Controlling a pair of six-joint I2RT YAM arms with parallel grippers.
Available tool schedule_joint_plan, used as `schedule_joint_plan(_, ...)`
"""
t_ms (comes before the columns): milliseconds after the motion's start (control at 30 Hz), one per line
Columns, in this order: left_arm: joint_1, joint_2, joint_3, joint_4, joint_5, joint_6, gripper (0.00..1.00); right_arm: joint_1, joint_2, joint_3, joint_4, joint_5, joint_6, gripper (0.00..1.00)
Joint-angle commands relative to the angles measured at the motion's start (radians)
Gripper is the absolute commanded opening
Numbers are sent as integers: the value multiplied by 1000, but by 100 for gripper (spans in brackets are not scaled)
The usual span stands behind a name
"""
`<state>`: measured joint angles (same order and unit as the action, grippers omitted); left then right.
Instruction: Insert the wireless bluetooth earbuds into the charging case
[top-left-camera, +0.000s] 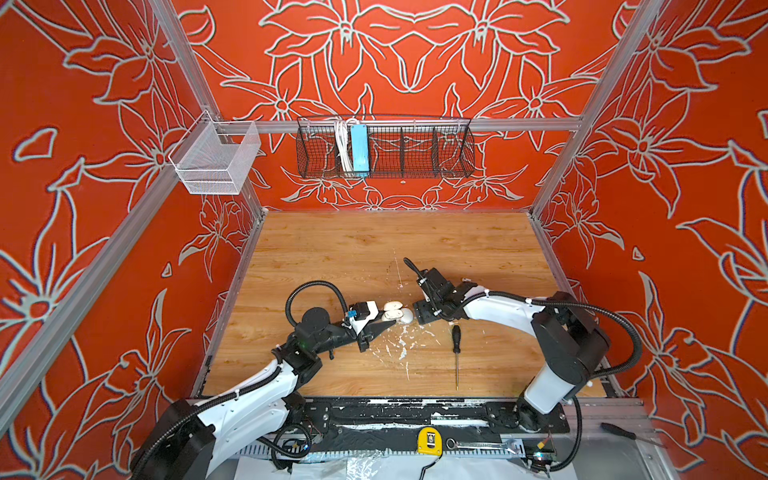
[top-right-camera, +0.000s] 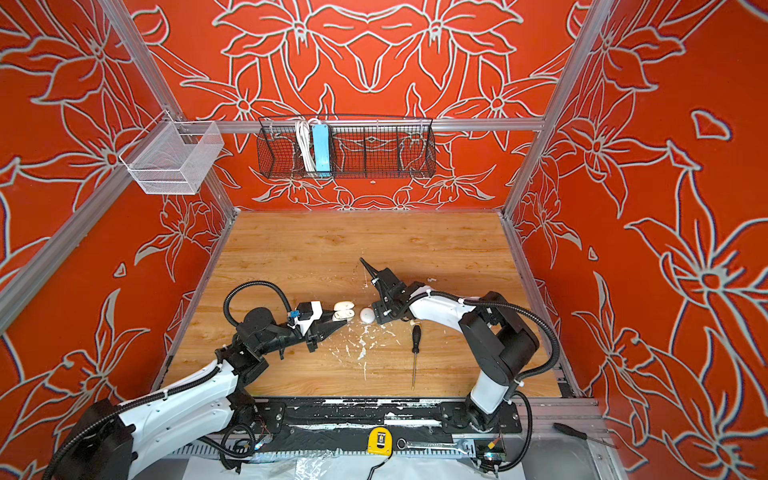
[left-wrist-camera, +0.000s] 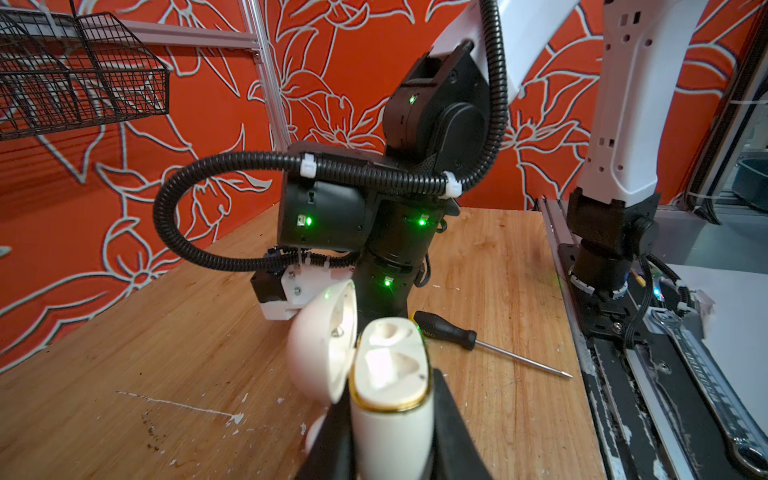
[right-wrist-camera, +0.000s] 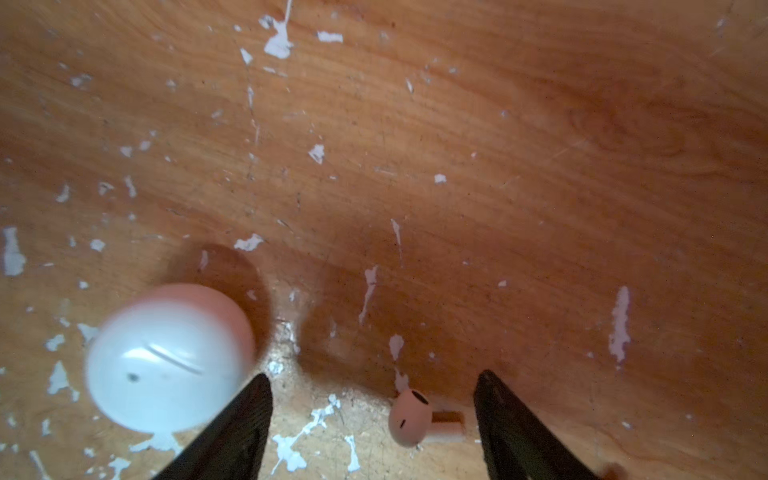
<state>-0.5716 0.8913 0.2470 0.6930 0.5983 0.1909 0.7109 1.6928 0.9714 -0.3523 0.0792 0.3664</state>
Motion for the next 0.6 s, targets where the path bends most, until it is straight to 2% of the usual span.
schedule_joint_plan(0, -8, -14, 25, 11, -3, 18, 0, -2, 8, -4, -21, -24, -4, 77)
schedule_joint_plan(267, -11, -22, 25, 7, -5, 19, 0, -2, -43, -84, 6, -103, 73, 73)
schedule_joint_plan(567, -14, -32, 25, 0, -8, 21, 0, 14, -87, -121, 6, -135, 113, 69)
